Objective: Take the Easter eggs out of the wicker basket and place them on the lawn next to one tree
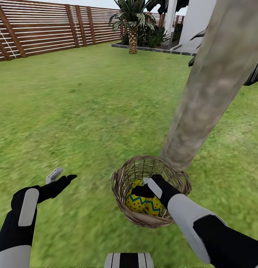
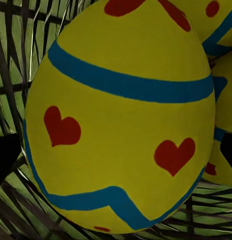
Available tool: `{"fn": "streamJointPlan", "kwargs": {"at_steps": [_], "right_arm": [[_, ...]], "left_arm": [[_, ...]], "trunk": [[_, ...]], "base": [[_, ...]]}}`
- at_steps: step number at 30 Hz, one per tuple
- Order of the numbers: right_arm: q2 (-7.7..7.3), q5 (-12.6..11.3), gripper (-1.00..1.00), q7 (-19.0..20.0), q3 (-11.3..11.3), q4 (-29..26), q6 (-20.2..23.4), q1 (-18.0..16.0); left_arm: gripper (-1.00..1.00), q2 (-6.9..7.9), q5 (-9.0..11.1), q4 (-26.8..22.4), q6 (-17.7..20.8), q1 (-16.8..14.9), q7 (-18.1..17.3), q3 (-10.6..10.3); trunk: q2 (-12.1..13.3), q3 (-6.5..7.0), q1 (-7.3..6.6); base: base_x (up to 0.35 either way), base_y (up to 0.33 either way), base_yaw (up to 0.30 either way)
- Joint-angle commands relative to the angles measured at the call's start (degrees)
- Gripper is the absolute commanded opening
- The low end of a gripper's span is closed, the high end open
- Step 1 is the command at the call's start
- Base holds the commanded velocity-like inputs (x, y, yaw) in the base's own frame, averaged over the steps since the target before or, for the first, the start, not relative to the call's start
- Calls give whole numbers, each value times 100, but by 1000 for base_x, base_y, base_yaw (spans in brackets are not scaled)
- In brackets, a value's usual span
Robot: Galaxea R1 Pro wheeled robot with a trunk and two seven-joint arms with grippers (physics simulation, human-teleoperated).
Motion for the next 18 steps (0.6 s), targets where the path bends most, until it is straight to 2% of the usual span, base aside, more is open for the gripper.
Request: {"fn": "streamJointPlan", "kwargs": {"at_steps": [1, 7, 12, 13, 18], "right_arm": [[0, -62, 100, -53, 25, -5, 15, -3], [0, -62, 100, -51, 21, -8, 8, -5], [0, -62, 100, -51, 26, -9, 7, -1], [0, -62, -100, -51, 21, -9, 7, -3], [0, -62, -100, -51, 23, -9, 15, -2]], "left_arm": [[100, 0, 63, -6, 24, -3, 54, 2], [100, 0, 61, -7, 24, -3, 54, 5], [100, 0, 58, -13, 24, -3, 54, -1], [100, 0, 57, -14, 24, -3, 54, -1], [100, -5, 57, -15, 24, -3, 54, -3]], "trunk": [[-3, -27, 1], [-9, -116, 11], [-10, -138, 14], [-12, -160, 17], [-14, -204, 22]], "base": [[0, 0, 0], [0, 0, 0], [0, 0, 0], [0, 0, 0], [0, 0, 0]]}}
